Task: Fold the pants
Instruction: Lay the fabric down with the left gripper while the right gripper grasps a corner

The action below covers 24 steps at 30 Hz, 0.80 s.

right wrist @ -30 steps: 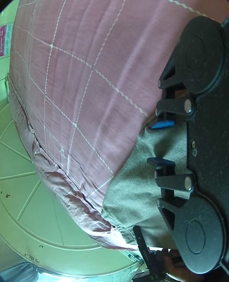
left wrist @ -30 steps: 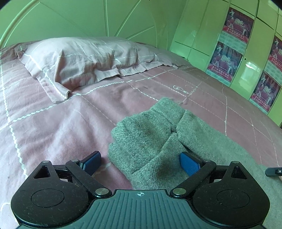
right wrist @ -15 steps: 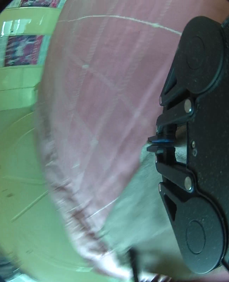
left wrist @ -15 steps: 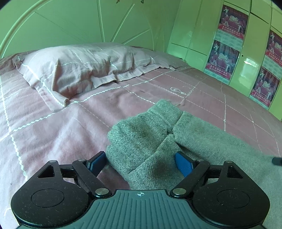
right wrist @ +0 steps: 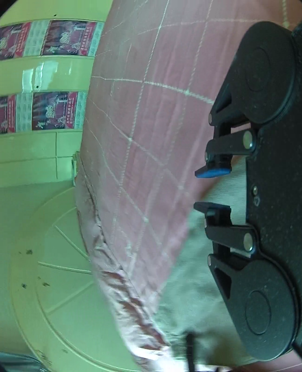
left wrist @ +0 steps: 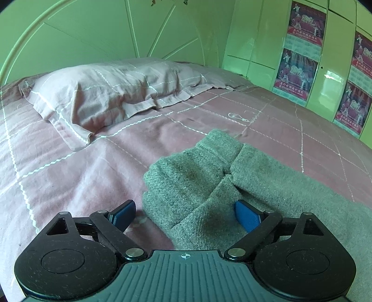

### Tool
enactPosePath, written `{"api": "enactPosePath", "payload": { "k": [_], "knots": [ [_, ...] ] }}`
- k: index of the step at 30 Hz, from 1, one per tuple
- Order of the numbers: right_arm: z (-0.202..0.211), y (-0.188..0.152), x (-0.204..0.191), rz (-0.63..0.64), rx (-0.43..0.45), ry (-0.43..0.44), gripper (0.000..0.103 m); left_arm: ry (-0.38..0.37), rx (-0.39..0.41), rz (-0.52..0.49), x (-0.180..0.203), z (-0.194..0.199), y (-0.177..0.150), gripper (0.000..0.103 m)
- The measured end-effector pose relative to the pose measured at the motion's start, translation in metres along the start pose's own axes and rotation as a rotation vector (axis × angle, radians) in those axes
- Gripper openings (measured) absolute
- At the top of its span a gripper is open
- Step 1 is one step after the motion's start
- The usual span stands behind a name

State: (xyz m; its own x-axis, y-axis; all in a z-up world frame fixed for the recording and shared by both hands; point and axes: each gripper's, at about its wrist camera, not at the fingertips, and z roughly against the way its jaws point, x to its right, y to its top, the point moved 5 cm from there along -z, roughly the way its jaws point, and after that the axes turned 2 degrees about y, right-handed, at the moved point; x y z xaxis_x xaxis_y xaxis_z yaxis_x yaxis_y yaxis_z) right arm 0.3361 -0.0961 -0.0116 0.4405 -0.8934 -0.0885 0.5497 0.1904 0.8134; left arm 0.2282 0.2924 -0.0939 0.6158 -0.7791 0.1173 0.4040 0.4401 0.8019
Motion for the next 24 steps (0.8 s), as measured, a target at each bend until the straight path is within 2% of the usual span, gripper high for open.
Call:
{"api": "enactPosePath", "payload": {
  "k": [1,2,3,4,7,10,12,14,16,18,20,21,22,23,24],
  "knots": [
    [-0.007,-0.015,0.006,0.011,-0.077,-0.046,0.016,0.005,0.000,-0.006,0.001,0.000,0.000,0.094],
    [-0.018,-0.034,0.019,-0.014,-0.196,-0.120,0.016,0.009,-0.001,-0.011,0.001,-0.001,-0.001,0.096],
    [-0.014,-0.042,0.031,-0.083,-0.180,-0.095,0.016,0.011,-0.002,-0.014,0.002,0.000,-0.001,0.098],
    [-0.002,-0.042,0.040,-0.159,-0.141,-0.105,0.016,0.012,-0.001,-0.010,0.001,0.000,-0.001,0.099],
    [0.048,-0.046,0.057,-0.265,-0.001,-0.186,0.022,0.021,0.014,-0.016,0.000,0.007,0.000,0.099],
    [0.099,-0.067,0.073,-0.346,0.074,-0.227,0.020,0.055,0.095,-0.062,0.005,0.027,0.005,0.099],
    [0.139,-0.088,0.086,-0.367,0.121,-0.300,0.021,0.048,0.169,-0.093,0.012,0.046,0.009,0.099],
    [0.178,-0.117,0.105,-0.442,0.159,-0.359,0.022,0.021,0.229,-0.122,0.021,0.064,0.010,0.099],
    [0.212,-0.141,0.122,-0.502,0.197,-0.441,0.024,-0.051,0.313,-0.131,0.032,0.086,0.012,0.099],
    [0.234,-0.166,0.136,-0.542,0.193,-0.491,0.025,-0.138,0.348,-0.162,0.048,0.099,0.009,0.099],
    [0.251,-0.182,0.147,-0.582,0.209,-0.536,0.025,-0.159,0.309,-0.228,0.063,0.096,0.002,0.100],
    [0.260,-0.192,0.156,-0.615,0.226,-0.565,0.027,-0.151,0.253,-0.262,0.071,0.087,-0.004,0.100],
    [0.267,-0.206,0.168,-0.672,0.225,-0.601,0.027,-0.125,0.193,-0.289,0.075,0.076,-0.010,0.100],
    [0.269,-0.221,0.181,-0.739,0.184,-0.639,0.026,-0.103,0.105,-0.317,0.078,0.061,-0.016,0.101],
    [0.272,-0.231,0.190,-0.793,0.185,-0.633,0.013,-0.086,-0.006,-0.354,0.083,0.042,-0.027,0.103]
  ]
}}
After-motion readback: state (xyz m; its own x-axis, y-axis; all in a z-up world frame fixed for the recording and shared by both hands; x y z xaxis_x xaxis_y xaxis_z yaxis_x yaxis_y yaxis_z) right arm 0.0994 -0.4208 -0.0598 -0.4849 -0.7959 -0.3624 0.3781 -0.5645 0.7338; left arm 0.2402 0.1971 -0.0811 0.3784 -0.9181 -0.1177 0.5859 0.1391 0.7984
